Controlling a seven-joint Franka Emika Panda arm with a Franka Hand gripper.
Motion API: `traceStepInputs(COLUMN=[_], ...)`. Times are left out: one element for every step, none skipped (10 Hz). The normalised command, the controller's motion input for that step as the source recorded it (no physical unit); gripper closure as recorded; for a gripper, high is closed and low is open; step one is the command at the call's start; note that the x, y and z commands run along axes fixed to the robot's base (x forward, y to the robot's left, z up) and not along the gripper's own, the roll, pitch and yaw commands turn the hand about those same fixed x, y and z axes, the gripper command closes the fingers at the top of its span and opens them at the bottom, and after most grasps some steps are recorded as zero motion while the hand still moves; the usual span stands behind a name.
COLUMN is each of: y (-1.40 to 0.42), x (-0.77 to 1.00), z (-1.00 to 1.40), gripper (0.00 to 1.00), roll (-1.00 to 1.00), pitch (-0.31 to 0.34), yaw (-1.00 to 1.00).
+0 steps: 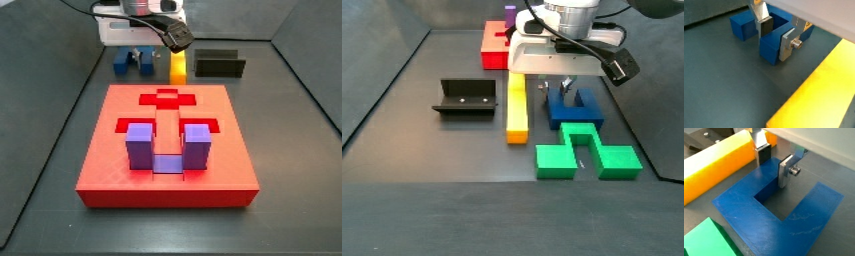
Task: Pick up the blue object. Move up. Place the blue object on the fixture. Regrasp the blue object. Move to above the board. Insert the blue object.
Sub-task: Pick up the blue object.
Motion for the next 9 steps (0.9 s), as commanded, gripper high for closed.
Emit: traceStepInputs(y=[0.0,0.0,0.0,0.0,0.0,0.0,0.0,0.0,0.0], x=[0.0,0.0,0.0,0.0,0.0,0.0,0.0,0.0,0.0], z=[0.0,0.0,0.0,0.0,0.0,0.0,0.0,0.0,0.0], gripper=[1.0,1.0,1.0,1.0,1.0,1.0,1.0,1.0,1.0], roll=[0.0,0.0,0.0,0.0,0.0,0.0,0.0,0.0,0.0], pitch=[0.0,0.0,0.0,0.0,0.0,0.0,0.0,0.0,0.0], yaw=[0.0,0.0,0.0,0.0,0.0,0.0,0.0,0.0,0.0])
